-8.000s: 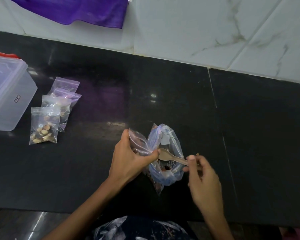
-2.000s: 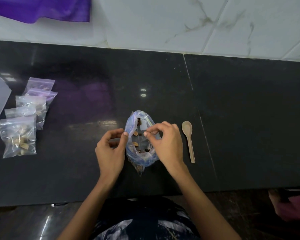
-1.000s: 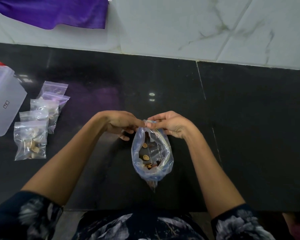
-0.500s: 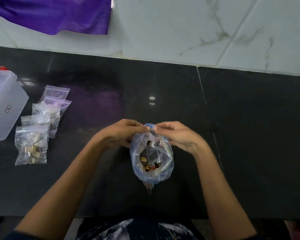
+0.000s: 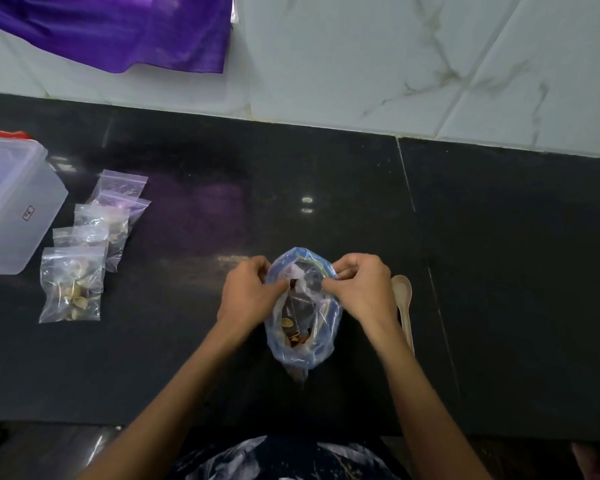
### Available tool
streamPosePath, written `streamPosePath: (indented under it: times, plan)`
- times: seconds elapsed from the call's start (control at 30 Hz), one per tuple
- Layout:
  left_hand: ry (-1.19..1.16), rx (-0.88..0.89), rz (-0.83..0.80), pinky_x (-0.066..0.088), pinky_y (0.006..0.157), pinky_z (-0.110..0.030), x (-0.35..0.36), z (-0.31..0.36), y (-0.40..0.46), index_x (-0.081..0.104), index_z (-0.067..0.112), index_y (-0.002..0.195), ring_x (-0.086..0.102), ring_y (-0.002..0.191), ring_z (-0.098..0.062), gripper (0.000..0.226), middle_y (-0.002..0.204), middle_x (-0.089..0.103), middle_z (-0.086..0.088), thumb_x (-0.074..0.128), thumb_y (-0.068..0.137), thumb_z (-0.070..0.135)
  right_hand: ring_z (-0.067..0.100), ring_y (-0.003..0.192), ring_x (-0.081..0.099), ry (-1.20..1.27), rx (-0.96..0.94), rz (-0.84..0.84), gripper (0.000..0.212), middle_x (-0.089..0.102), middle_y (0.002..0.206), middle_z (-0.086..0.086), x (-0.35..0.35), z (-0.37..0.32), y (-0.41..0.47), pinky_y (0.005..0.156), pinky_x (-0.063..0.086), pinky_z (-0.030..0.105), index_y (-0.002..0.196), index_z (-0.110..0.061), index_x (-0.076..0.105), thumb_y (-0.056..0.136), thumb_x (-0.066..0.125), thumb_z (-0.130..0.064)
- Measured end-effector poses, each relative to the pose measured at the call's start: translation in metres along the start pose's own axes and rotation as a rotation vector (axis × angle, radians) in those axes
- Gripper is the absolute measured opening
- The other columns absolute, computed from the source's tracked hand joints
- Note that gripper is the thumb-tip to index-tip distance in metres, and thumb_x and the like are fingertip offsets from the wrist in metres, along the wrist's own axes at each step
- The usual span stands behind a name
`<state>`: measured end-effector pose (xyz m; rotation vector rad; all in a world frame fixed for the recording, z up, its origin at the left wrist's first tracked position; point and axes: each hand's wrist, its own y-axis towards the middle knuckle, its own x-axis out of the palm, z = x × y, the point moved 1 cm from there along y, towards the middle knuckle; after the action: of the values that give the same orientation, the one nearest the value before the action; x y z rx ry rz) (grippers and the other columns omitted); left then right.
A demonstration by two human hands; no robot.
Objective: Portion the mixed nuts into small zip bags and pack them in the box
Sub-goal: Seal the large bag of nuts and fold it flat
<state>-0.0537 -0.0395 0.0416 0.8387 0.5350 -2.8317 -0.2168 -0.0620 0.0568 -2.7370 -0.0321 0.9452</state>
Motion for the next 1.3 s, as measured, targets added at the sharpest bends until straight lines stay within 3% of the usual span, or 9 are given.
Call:
streamPosePath:
  times: [0.13,0.3,0.43,0.53,0.7,0.87,1.07,1.13,1.3]
  plan:
    - [-0.067,0.022,0.097,0.046,0.056,-0.017,0.002,-0.003,-0.013,0.056,0.018,0.100,0.061,0.074,-0.005,0.027,0.086,0.060,0.008,0.070,0.084,0.034,0.001,0.071,0.062,-0.012,-0.085,0.088,0.014,0.062,0.078,-0.013,0.005,0.005,-0.013,0.063,0.051,0.015,0.093,-0.021,0.064,0.081,0.072,-0.018]
    - [-0.803,-0.495,-0.403,0.055,0.074,-0.035,-0.022,-0.026,-0.029,0.064,0.009,0.111,0.069,0.091,-0.023,0.036,0.103,0.072,-0.012,0.062,0.085,0.034,0.020,0.095,0.069,0.565,0.443,-0.479,0.035,0.072,0.103,0.007,-0.012,0.024,-0.027,0.082,0.057,0.031,0.111,-0.009,0.063,0.086,0.065,-0.032]
    - [-0.994,-0.425,-0.530,0.060,0.076,-0.033,-0.022,-0.034,-0.044,0.065,0.005,0.110,0.070,0.089,-0.023,0.034,0.103,0.071,-0.015,0.064,0.076,0.011,0.023,0.087,0.072,0.650,0.363,-0.449,0.031,0.074,0.097,0.012,-0.005,0.033,-0.038,0.070,0.058,0.029,0.108,-0.001,0.066,0.080,0.072,-0.014]
    - [-0.868,-0.392,-0.238,0.058,0.057,-0.027,-0.008,-0.028,-0.050,0.066,0.003,0.094,0.070,0.067,-0.021,0.021,0.080,0.072,-0.011,0.072,0.074,0.000,0.022,0.072,0.071,0.480,0.290,-0.175,0.019,0.072,0.083,0.012,0.005,0.033,-0.040,0.061,0.059,0.034,0.088,-0.003,0.067,0.073,0.078,-0.006]
    - [-0.267,0.081,0.409,0.050,0.044,-0.017,-0.008,-0.021,-0.063,0.056,0.020,0.073,0.061,0.052,-0.006,0.022,0.062,0.060,0.001,0.070,0.075,0.003,0.013,0.056,0.057,0.057,-0.053,0.202,0.019,0.057,0.063,0.001,0.009,0.026,-0.055,0.055,0.051,0.026,0.075,-0.016,0.054,0.078,0.068,-0.003]
    - [-0.731,-0.340,0.052,0.058,0.054,-0.029,-0.008,-0.023,-0.074,0.049,0.013,0.110,0.071,0.081,-0.024,0.040,0.103,0.063,-0.013,0.073,0.081,0.027,0.018,0.085,0.070,0.531,0.312,-0.197,0.032,0.066,0.100,0.007,0.001,0.025,-0.062,0.071,0.060,0.037,0.102,-0.025,0.053,0.078,0.075,-0.023]
    - [-0.678,-0.491,-0.305,0.058,0.054,-0.028,-0.006,-0.018,-0.087,0.058,0.007,0.104,0.068,0.066,-0.018,0.029,0.091,0.065,-0.011,0.067,0.086,0.028,0.015,0.070,0.064,0.693,0.496,-0.336,0.049,0.066,0.100,0.013,0.004,0.024,-0.075,0.056,0.056,0.025,0.112,-0.014,0.048,0.074,0.078,-0.013]
    - [-0.694,-0.430,-0.244,0.056,0.051,-0.026,-0.001,-0.016,-0.086,0.057,0.003,0.088,0.068,0.057,-0.016,0.013,0.073,0.067,-0.010,0.062,0.090,0.015,0.011,0.060,0.062,0.673,0.477,-0.313,0.046,0.066,0.094,0.011,0.011,0.022,-0.077,0.051,0.053,0.023,0.111,-0.009,0.050,0.074,0.077,-0.006]
    - [-0.338,-0.061,0.104,0.049,0.043,-0.024,0.009,-0.011,-0.097,0.032,0.014,0.058,0.067,0.048,-0.019,0.038,0.052,0.047,-0.006,0.054,0.084,-0.002,0.012,0.052,0.056,0.269,0.179,-0.117,0.030,0.054,0.076,0.009,0.026,0.012,-0.085,0.044,0.051,0.029,0.077,-0.019,0.041,0.078,0.065,-0.001]
